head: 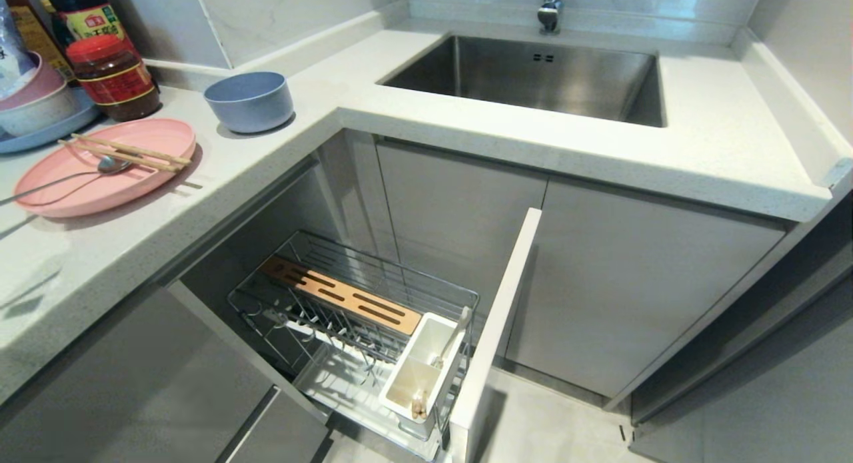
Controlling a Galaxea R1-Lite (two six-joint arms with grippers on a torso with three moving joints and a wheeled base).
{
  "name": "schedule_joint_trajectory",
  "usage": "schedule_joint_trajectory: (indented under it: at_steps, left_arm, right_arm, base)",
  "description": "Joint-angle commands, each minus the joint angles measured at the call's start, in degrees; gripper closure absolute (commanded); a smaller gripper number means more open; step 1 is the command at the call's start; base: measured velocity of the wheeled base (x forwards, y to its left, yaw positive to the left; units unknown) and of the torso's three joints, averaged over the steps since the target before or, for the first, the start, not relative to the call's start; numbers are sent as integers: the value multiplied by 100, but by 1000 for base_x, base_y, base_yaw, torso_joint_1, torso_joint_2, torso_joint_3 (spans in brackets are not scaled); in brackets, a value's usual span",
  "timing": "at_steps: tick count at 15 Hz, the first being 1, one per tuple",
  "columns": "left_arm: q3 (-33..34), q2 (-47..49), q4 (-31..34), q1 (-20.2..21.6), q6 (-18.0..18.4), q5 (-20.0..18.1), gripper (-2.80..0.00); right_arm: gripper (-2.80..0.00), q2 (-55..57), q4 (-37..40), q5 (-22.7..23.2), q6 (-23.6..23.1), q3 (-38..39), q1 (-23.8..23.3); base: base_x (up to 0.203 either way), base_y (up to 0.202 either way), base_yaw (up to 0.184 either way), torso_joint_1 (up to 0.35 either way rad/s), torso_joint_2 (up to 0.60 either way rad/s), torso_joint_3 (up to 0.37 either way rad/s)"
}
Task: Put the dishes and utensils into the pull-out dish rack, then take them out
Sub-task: Pick up the chopsticks and place it in the cupboard
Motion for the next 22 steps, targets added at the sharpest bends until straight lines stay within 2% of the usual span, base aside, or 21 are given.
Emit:
schedule_joint_trajectory:
  at_steps: [1,3,5,9,12,13,14,19,22]
  left_arm:
    - [-455,779,534,-97,-195,323,0]
    - [-1089,1162,1461,-235,-637,608,0]
    - [-1547,1541,2300,-369,-1096,728,0]
    - [-1645,1920,2695,-384,-1209,1367,0]
    - [-1693,2173,2700,-346,-1226,1423,0]
    - [-1729,2218,2695,-333,-1233,1416,-55]
    - [-1781,2257,2682,-321,-1280,1415,-280]
    - [-1945,2610,2540,-279,-1593,1425,-280]
    - [-1956,2954,2298,-135,-1631,1508,-280]
  right_arm:
    - [0,2,-1,0,-3,0,2]
    - [0,2,-1,0,-3,0,2]
    - [0,2,-1,0,-3,0,2]
    - [0,2,-1,0,-3,0,2]
    - [0,2,-1,0,-3,0,2]
    - [0,2,-1,0,-3,0,2]
    - [0,2,-1,0,-3,0,2]
    - [0,2,-1,0,-3,0,2]
    - [0,2,-1,0,-3,0,2]
  base:
    - [0,0,0,0,0,0]
    - [0,0,0,0,0,0]
    - [0,0,0,0,0,0]
    - [0,0,0,0,0,0]
    - [0,0,0,0,0,0]
    - [0,0,0,0,0,0]
    - [0,0,0,0,0,0]
    - [0,0,0,0,0,0]
    - [0,0,0,0,0,0]
